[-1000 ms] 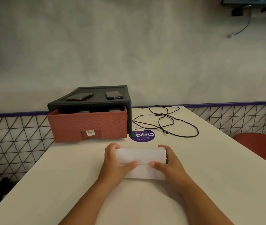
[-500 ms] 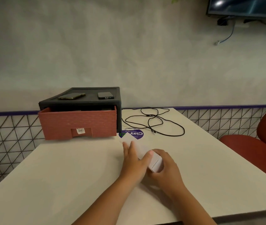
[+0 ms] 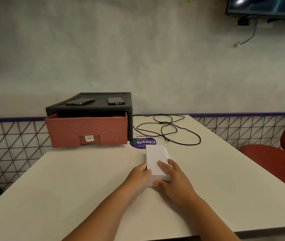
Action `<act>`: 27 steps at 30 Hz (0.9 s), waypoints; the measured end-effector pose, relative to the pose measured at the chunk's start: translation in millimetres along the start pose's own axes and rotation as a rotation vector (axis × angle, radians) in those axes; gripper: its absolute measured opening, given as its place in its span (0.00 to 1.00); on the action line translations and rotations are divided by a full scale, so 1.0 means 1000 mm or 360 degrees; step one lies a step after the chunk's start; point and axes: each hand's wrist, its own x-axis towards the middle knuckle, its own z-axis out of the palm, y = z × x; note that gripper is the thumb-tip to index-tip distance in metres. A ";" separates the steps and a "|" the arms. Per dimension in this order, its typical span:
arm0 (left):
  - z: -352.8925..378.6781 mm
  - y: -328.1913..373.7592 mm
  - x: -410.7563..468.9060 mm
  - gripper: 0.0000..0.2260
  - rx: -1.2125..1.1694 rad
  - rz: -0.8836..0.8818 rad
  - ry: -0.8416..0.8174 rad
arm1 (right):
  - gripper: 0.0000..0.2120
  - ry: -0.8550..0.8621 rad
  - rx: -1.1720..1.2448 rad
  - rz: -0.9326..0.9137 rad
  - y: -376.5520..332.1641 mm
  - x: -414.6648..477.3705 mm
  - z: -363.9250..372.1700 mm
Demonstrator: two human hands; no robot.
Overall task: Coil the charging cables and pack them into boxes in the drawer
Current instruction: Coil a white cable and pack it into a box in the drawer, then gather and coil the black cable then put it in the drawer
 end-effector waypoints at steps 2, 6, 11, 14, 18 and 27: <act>0.001 -0.003 0.004 0.16 -0.0022 0.0003 -0.0016 | 0.31 0.0005 -0.0018 -0.0001 0.001 0.006 -0.001; 0.001 -0.004 0.008 0.16 -0.0220 -0.0045 -0.0052 | 0.30 -0.0021 -0.0032 0.0009 0.005 0.015 -0.004; -0.017 -0.006 0.013 0.09 -0.0670 -0.0226 -0.0147 | 0.30 -0.0015 -0.0018 0.0014 0.011 0.027 -0.006; -0.036 -0.011 0.019 0.08 -0.0739 -0.0242 -0.0115 | 0.29 -0.0007 0.0043 0.0048 0.013 0.035 -0.008; -0.070 -0.011 0.033 0.10 -0.0888 -0.0251 0.0029 | 0.20 0.0054 0.0488 0.0134 0.012 0.044 -0.018; -0.161 -0.022 0.086 0.20 -0.1562 -0.0190 0.0448 | 0.13 0.0161 0.0569 -0.0064 -0.049 0.127 -0.023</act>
